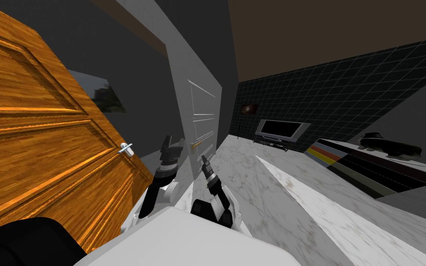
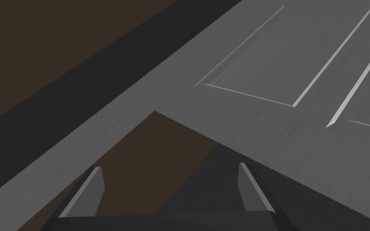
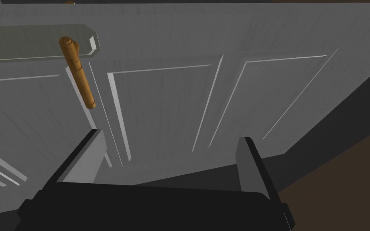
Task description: Push the door open
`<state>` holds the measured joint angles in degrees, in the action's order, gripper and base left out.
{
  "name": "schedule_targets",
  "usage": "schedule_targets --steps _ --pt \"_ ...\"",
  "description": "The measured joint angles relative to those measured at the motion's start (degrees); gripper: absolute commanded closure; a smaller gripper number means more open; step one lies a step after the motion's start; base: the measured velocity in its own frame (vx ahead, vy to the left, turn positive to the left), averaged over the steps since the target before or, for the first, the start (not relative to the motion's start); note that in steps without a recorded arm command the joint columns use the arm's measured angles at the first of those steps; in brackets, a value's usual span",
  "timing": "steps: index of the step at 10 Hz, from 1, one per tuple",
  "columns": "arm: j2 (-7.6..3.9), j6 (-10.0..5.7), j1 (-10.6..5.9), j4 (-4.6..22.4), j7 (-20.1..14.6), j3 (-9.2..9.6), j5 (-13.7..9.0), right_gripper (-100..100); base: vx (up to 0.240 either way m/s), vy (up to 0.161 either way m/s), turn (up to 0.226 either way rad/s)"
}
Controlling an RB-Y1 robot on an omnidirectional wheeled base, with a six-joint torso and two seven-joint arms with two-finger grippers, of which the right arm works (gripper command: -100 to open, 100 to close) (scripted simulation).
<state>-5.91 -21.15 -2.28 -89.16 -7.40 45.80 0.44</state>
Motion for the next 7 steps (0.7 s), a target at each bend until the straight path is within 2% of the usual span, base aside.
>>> schedule_targets --steps 2,5,7 --pt "-0.18 0.02 -2.16 2.43 -1.17 2.34 -0.51 -100 0.143 0.000 -0.035" --pt "0.01 0.04 -4.02 5.31 -2.02 5.82 -0.83 -100 0.148 0.000 -0.049" --pt "0.20 0.30 -6.00 7.53 -2.93 8.03 -1.23 -100 0.151 -0.026 -0.042"
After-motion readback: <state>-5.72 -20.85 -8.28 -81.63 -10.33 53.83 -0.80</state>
